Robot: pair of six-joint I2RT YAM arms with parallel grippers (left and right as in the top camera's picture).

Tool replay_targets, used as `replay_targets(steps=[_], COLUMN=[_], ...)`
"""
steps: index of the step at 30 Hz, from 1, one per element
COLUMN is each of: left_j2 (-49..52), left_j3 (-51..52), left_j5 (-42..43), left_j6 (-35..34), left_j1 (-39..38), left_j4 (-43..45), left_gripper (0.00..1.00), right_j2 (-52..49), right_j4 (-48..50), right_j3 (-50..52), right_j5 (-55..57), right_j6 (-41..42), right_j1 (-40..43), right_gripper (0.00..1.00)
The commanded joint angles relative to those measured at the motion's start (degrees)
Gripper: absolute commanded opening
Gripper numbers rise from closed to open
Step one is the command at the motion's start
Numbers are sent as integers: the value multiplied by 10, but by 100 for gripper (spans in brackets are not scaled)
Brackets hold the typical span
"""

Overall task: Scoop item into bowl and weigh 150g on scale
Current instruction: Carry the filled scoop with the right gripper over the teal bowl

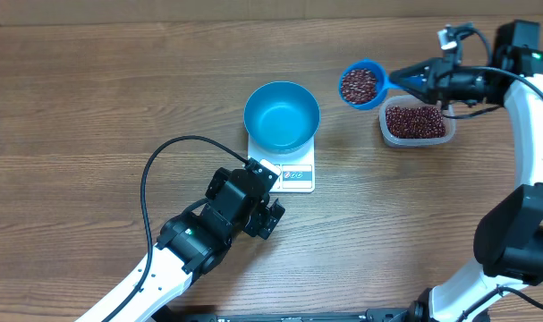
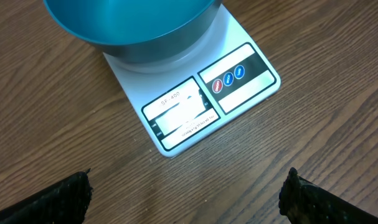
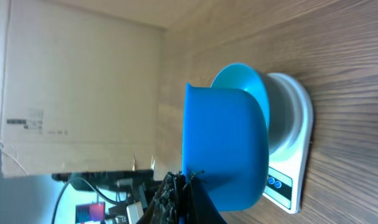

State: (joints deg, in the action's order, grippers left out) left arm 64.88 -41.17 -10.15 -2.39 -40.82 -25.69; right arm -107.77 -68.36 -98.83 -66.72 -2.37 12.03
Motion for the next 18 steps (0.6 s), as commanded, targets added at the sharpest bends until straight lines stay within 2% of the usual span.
replay_targets(steps=[1,7,18], left_j2=[-4,-4,-4], left_j3=[7,7,7], left_j5=[-8,-8,-8], left_j6=[11,11,11], left_j1=[3,3,3], left_j4=[2,2,2], left_gripper=[99,100,100], right_j2=[2,2,2], right_j4=[6,21,111], right_j3=[-22,-22,-22], right_j5=[9,48,121], right_j6=[10,28,121], right_j1=[-39,-104,-178], right_gripper=[4,4,4])
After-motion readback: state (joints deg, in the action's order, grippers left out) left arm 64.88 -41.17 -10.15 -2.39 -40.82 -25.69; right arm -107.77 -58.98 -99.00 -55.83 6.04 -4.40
